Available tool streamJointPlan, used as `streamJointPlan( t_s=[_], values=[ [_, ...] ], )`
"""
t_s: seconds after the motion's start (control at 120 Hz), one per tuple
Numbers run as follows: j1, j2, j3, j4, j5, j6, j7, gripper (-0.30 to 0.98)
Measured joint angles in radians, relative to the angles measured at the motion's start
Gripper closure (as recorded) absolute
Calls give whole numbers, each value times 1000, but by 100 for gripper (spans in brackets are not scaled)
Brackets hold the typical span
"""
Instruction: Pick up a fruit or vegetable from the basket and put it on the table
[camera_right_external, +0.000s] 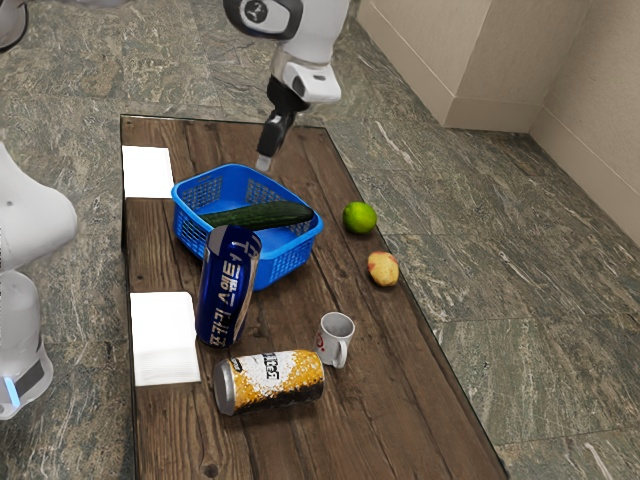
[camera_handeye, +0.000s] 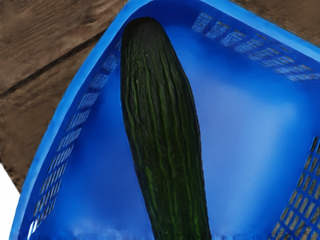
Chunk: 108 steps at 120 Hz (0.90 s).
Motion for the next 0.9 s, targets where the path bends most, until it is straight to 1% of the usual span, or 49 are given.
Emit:
streamJointPlan(
  t_s=[0.033, 0.058, 0.158, 0.283, 0.775, 0.817, 0.9],
  values=[
    [70, -23, -25, -40, -1, 12, 20, 0],
    [102, -35, -36, -64, -2, 20, 34, 0],
    [143, -52, -51, -129, -3, 49, 86, 0],
    [149, -53, -53, -204, -4, 87, 136, 0],
    [131, -42, -26, -333, -3, 199, 242, 1],
    [131, -42, -10, -341, -2, 207, 247, 1],
    [133, -42, 54, -328, -1, 217, 234, 1]
  ],
)
